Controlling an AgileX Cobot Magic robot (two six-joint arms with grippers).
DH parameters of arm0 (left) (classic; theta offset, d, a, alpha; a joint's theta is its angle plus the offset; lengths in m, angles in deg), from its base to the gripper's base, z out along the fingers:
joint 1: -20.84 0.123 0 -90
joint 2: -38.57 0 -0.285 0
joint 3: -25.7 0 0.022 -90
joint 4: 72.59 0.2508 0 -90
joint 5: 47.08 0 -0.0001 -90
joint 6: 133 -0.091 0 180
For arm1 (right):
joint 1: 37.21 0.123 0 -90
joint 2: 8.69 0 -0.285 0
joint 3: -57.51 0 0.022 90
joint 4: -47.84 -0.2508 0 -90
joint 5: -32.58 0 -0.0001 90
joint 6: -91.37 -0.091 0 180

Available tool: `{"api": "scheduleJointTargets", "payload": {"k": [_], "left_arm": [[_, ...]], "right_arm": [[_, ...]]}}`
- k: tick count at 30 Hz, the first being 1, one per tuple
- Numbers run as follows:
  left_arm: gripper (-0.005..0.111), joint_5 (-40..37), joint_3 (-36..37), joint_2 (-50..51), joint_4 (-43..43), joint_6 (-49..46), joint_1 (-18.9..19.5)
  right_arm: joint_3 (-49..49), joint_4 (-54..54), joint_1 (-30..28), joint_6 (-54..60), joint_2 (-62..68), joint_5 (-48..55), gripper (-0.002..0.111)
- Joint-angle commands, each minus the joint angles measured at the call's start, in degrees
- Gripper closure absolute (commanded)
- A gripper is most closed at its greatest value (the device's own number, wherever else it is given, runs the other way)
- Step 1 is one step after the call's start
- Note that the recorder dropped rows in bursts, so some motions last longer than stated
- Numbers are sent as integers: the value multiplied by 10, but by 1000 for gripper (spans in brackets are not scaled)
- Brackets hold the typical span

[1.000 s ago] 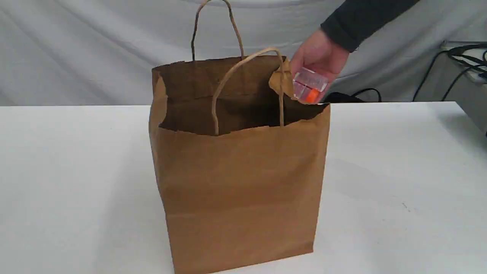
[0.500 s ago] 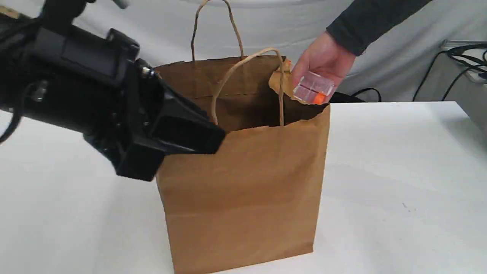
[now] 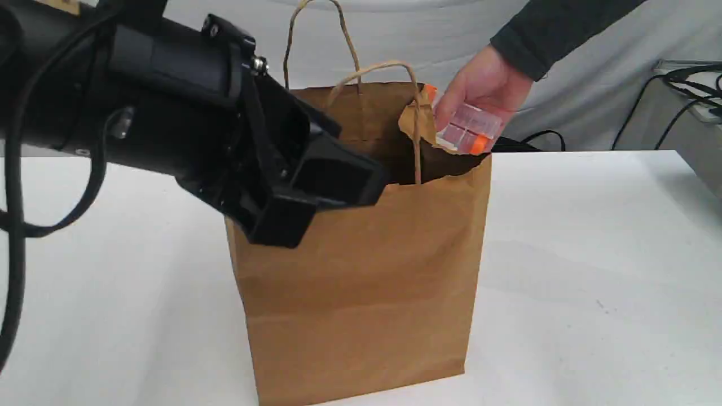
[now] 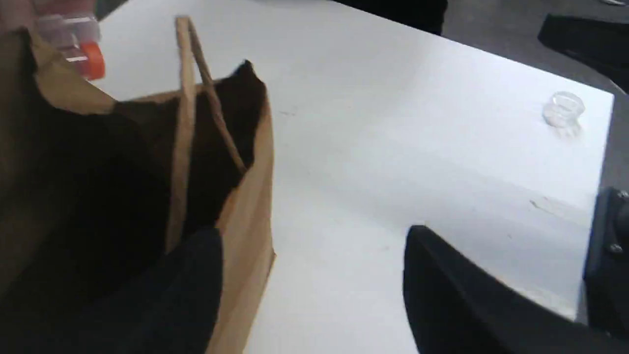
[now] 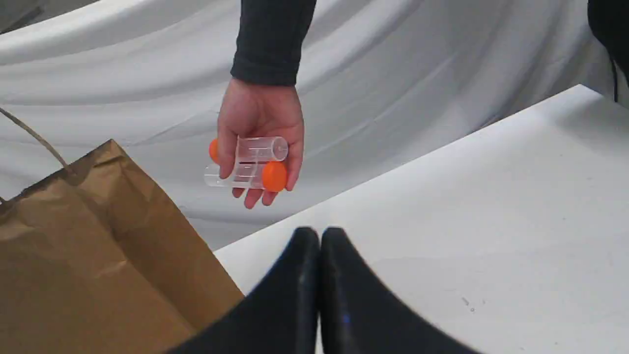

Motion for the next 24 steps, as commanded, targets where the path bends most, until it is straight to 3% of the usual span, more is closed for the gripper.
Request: {"api": "scheduleJointTargets", "payload": {"k": [1, 4, 8, 13, 24], "left_arm": [[50, -53, -4, 1, 22, 9, -4], [50, -69, -4, -12, 76, 41, -4], [50, -22, -4, -35, 150, 84, -4], [50, 65, -4, -42, 149, 81, -4], [50, 104, -4, 20, 136, 80, -4]], "right_arm": [[2, 7, -3, 4, -2, 4, 108], [2, 7, -3, 4, -2, 4, 108], [2, 7, -3, 4, -2, 4, 108], [2, 7, -3, 4, -2, 4, 108], [2, 7, -3, 4, -2, 4, 108]]}}
